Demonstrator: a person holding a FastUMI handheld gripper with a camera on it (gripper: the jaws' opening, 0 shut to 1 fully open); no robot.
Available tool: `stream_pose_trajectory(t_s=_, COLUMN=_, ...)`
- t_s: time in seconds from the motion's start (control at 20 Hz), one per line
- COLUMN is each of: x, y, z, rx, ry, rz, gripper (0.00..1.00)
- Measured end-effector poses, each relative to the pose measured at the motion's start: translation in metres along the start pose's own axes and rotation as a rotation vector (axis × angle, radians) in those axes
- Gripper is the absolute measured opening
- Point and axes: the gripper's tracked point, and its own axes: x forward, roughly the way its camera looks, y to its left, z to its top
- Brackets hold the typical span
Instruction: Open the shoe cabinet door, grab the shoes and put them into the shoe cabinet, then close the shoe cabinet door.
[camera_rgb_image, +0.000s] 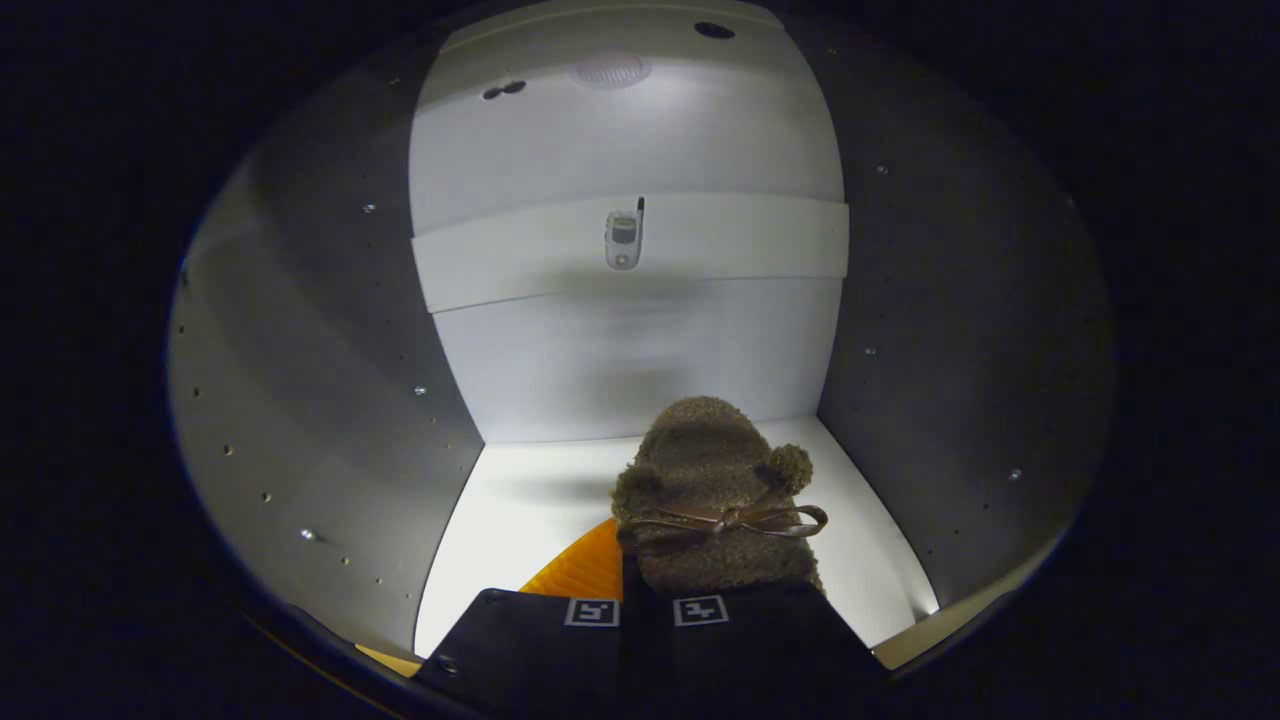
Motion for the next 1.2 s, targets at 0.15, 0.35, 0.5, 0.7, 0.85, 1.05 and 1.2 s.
stream_pose_trajectory(t_s=0.15, x=0.023, y=-0.004, z=-0.004, rx=0.022, ry=0.033, rz=-0.009, gripper=0.05)
stream_pose_trajectory(t_s=0.35, x=0.024, y=-0.006, z=-0.009, rx=-0.035, ry=0.025, rz=-0.025, gripper=0.09)
stream_pose_trajectory(t_s=0.5, x=0.007, y=-0.003, z=-0.016, rx=-0.082, ry=0.028, rz=-0.035, gripper=0.25)
stream_pose_trajectory(t_s=0.7, x=-0.015, y=0.0, z=-0.014, rx=-0.049, ry=-0.002, rz=-0.034, gripper=0.63)
stream_pose_trajectory(t_s=0.85, x=-0.043, y=0.002, z=-0.014, rx=-0.04, ry=-0.034, rz=-0.032, gripper=0.79)
stream_pose_trajectory(t_s=1.05, x=-0.097, y=0.004, z=-0.014, rx=-0.057, ry=-0.086, rz=-0.028, gripper=0.96)
stream_pose_trajectory(t_s=1.2, x=-0.139, y=0.007, z=-0.01, rx=-0.079, ry=-0.151, rz=-0.025, gripper=0.99)
